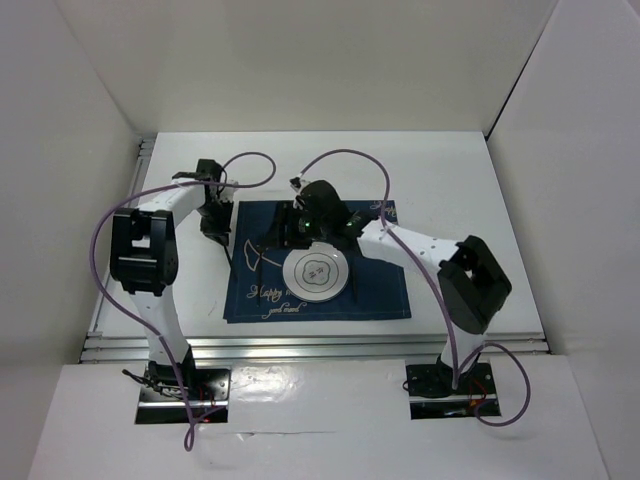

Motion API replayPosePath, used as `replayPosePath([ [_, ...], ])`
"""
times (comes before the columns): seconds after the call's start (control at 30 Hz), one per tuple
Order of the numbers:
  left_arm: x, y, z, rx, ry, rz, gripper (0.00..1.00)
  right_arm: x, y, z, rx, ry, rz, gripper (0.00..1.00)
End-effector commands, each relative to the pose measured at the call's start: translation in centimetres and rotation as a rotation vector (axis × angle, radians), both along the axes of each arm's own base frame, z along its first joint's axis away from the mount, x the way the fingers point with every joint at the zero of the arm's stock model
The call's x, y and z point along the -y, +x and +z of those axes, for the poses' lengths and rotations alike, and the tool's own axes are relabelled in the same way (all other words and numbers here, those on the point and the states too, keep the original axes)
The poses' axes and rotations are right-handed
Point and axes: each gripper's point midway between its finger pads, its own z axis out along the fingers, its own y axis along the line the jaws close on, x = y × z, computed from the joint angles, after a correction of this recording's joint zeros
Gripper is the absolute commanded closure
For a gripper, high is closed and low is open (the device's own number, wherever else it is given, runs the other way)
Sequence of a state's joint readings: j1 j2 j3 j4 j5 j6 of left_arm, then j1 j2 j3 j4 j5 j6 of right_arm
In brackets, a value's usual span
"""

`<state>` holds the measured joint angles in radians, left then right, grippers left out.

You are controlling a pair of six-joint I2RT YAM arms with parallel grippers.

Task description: Set the dinner table for one person

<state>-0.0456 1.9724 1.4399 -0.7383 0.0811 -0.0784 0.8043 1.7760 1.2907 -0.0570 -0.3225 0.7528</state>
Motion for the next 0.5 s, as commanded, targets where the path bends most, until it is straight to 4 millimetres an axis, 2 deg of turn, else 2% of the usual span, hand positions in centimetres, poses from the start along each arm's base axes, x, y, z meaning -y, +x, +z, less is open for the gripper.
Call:
replayPosePath([
  [0.0,-0.4,-0.4,0.2,-0.015,0.097,-0.003,0.77,2.4,0.4,1.7,0.066,-0.041,-0.076,0.41],
  [0.07,-0.8,-0.5,-0.3,-0.028,0.12,0.012,0.77,3.1,0.1,0.9,0.066,-0.069,-0.085,0.41],
  [0.13,-1.1,-0.7,-1.0,-0.047,0.136,0.025,0.77,3.2,0.1,1.4,0.073,-0.061,-0.086,0.41],
  [0.17,-1.3,-0.7,-1.0,-0.046,0.149,0.028,0.77,3.4,-0.2,0.8,0.06,-0.076,-0.085,0.41],
  [0.27,-1.3,-0.8,-1.3,-0.048,0.15,0.028,0.77,3.5,-0.2,1.2,0.073,-0.073,-0.081,0.41],
  [0.3,-1.3,-1.1,-1.5,-0.057,0.15,0.027,0.77,3.7,-0.4,0.7,0.061,-0.086,-0.08,0.41],
  [0.47,-1.2,-1.6,-2.4,-0.091,0.142,0.023,0.77,4.0,-0.4,0.6,0.064,-0.09,-0.088,0.41],
])
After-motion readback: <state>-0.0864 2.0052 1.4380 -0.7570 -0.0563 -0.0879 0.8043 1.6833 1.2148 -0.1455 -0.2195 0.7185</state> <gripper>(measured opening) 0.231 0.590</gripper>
